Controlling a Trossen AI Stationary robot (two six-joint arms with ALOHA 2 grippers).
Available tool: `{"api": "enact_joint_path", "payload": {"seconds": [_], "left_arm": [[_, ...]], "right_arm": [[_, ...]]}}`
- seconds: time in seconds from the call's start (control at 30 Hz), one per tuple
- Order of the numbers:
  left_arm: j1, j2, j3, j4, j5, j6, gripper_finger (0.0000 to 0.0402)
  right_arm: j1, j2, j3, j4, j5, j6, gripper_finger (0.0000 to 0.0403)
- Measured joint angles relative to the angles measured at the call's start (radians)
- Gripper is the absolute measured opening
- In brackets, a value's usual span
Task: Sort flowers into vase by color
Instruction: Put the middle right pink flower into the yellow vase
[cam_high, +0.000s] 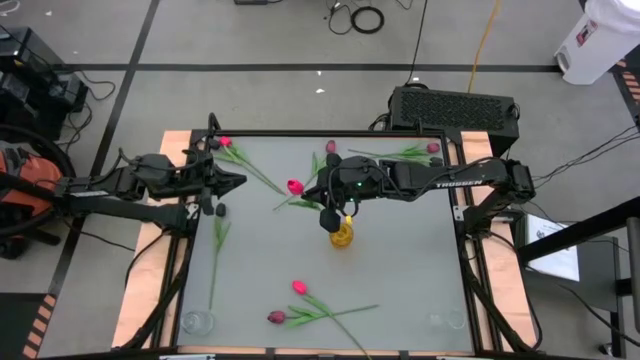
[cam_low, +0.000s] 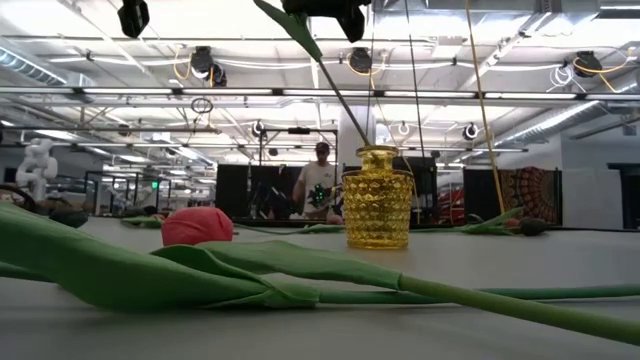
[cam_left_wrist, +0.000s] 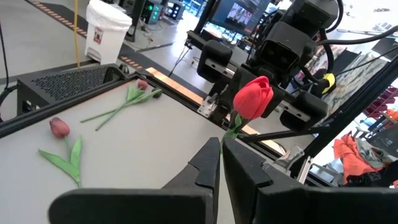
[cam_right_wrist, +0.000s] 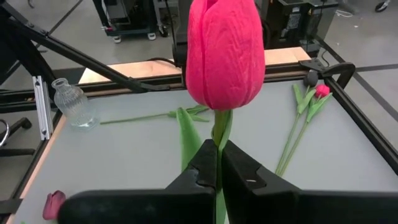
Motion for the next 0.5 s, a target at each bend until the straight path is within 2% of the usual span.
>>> {"api": "enact_joint_path", "payload": {"seconds": [0.5], "left_arm": [[0.0,0.0,0.0,0.0,0.0,0.0,0.0026]], "right_arm": [[0.0,0.0,0.0,0.056,-0.026,-0.007,0.0]]}}
